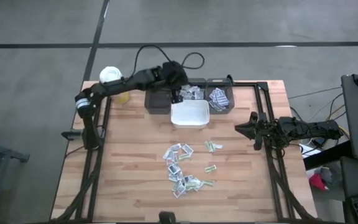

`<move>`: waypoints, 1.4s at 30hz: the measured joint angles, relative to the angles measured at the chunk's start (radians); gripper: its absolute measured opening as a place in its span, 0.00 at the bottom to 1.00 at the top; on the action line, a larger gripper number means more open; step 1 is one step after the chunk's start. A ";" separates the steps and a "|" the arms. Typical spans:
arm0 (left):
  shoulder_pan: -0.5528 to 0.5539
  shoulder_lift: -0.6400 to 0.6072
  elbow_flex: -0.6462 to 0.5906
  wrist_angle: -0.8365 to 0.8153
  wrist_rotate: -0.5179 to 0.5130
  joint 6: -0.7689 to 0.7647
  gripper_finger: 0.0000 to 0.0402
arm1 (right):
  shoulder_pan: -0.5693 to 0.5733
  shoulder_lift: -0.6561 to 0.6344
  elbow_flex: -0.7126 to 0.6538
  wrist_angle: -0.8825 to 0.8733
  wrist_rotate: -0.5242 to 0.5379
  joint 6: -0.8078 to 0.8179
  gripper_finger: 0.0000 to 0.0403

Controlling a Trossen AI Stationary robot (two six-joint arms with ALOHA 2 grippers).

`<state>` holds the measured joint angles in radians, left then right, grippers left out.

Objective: Pick & Place First Aid Supplies
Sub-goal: Put the alcohol pad into the middle black bin

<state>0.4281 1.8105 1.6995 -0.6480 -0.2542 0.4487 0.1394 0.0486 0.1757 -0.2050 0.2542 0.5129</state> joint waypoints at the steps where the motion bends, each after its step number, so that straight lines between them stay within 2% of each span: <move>1: 0.013 0.005 0.003 -0.012 0.010 0.003 0.00 | 0.000 0.000 0.000 0.000 0.000 0.000 0.16; 11: 0.093 0.147 0.163 -0.112 0.141 0.062 0.00 | 0.000 -0.001 0.000 0.000 -0.001 0.000 0.16; 16: 0.117 0.280 0.333 -0.273 0.172 0.114 0.00 | 0.000 0.000 0.000 0.000 0.000 0.000 0.16; 21: 0.143 0.425 0.530 -0.418 0.255 0.126 0.00 | 0.000 0.000 0.000 0.000 0.000 0.000 0.16; 25: 0.155 0.519 0.654 -0.512 0.263 0.156 0.00 | 0.000 -0.001 0.000 0.000 0.000 0.000 0.16; 32: 0.161 0.535 0.577 -0.499 0.265 0.176 0.00 | 0.000 0.000 0.000 0.000 0.000 0.000 0.16; 42: 0.166 0.533 0.536 -0.450 0.265 0.182 0.00 | 0.000 0.000 0.000 0.000 0.000 0.000 0.16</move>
<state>0.5941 2.3440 2.2353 -1.0975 0.0108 0.6304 0.1392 0.0483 0.1757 -0.2050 0.2543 0.5133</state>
